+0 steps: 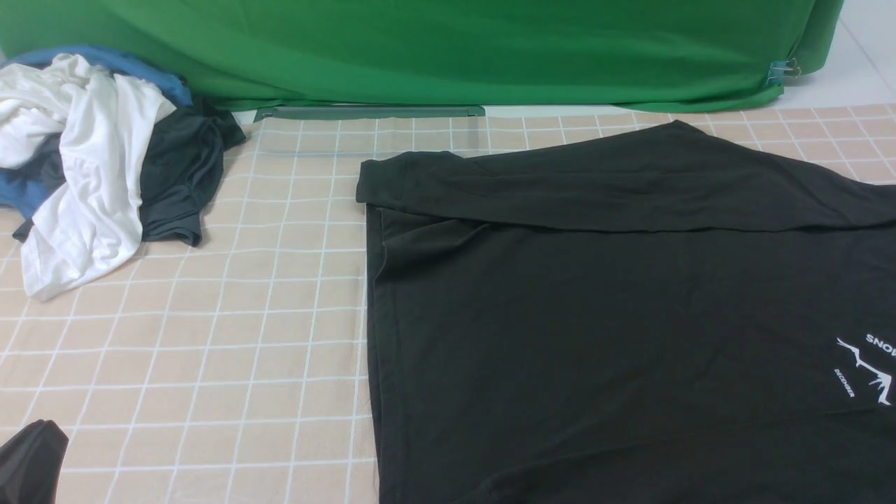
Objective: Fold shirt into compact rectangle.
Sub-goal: 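Grab the top left corner of the dark shirt with the left gripper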
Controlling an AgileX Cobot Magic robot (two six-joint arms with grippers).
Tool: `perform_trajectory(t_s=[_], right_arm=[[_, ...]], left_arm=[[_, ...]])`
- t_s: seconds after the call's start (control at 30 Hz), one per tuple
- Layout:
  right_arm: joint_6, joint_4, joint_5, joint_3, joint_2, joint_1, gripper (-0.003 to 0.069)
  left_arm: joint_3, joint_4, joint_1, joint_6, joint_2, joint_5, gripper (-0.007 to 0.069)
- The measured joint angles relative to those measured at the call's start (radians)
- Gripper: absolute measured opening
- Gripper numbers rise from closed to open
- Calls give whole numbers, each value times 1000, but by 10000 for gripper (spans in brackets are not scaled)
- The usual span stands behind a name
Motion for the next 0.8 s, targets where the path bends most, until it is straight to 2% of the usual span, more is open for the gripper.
perform_trajectory(t_s=[0.8], right_arm=[[0,0,0,0,0,0,246]], left_arm=[[0,29,0,6,0,-1,18]])
